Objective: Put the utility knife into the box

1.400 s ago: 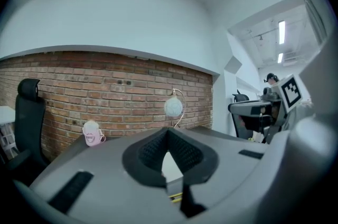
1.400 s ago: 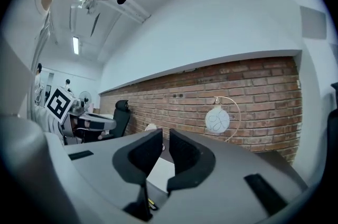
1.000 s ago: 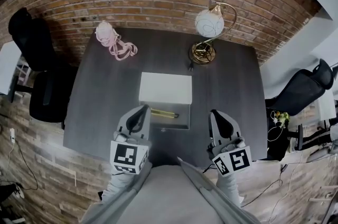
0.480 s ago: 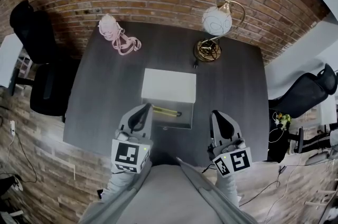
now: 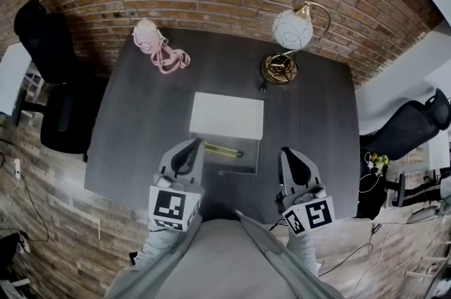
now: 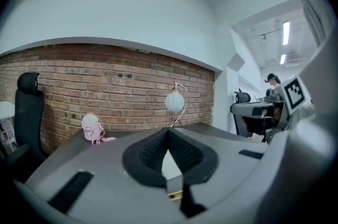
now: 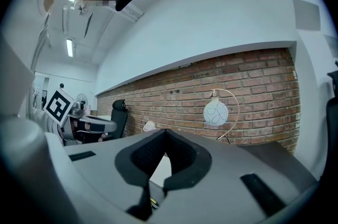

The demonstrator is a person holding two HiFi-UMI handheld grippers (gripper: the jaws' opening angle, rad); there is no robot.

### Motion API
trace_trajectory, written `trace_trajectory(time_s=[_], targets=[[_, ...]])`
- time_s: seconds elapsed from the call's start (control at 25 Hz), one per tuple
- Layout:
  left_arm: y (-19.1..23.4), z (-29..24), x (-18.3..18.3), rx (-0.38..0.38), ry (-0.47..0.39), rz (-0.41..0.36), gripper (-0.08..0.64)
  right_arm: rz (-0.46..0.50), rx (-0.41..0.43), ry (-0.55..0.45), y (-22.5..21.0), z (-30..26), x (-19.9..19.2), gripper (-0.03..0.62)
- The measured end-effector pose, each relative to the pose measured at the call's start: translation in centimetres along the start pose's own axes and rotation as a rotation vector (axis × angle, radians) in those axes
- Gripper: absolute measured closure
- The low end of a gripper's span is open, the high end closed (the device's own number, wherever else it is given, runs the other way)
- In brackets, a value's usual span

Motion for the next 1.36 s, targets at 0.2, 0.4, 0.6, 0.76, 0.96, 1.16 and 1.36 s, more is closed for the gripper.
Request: trace_trajectory(time_s=[0.2, 0.4, 0.6, 0.76, 0.96, 1.16, 1.36], targets=[[0.2, -0.1, -0.1, -0.002, 0.003, -0.002, 0.540, 0.001, 0.002, 0.004, 0.0, -0.3, -0.1, 0.575], [0.4, 0.0, -0.1, -0.002, 0.006, -0.006, 0.540, 0.002, -0.001, 0.013, 0.1, -0.4, -0.2, 0.575], [0.5, 0.1, -0.2, 0.006, 0.010, 0.001, 0.540, -0.002, -0.002, 0.015, 0.1, -0.5, -0.2, 0.575], [0.6, 0.2, -0.3, 0.002, 0.005, -0.001, 0.540, 0.001, 0.000, 0.019, 0.3, -0.4, -0.3, 0.575], [0.4, 0.5, -0.2, 0.006, 0.008, 0.010, 0.540, 0.004, 0.002, 0.022, 0.5, -0.2, -0.2, 0.575], [0.6, 0.7, -0.2, 0.006, 0.009, 0.006, 0.540, 0.007, 0.004, 0.028, 0.7, 0.0, -0.2, 0.575], [0.6, 1.1, -0.5, 0.012, 0.011, 0.011, 0.540, 0.008, 0.004, 0.033, 0.8, 0.3, -0.3, 0.575]])
Point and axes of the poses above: the fingertips, and each gripper's own axes: z backward along the fingers, y to its left, x out of its top, the point moved 9 cm from there along z, backward along the fingers, and after that the axes turned 11 degrees about -y, right-handed, at the moved point
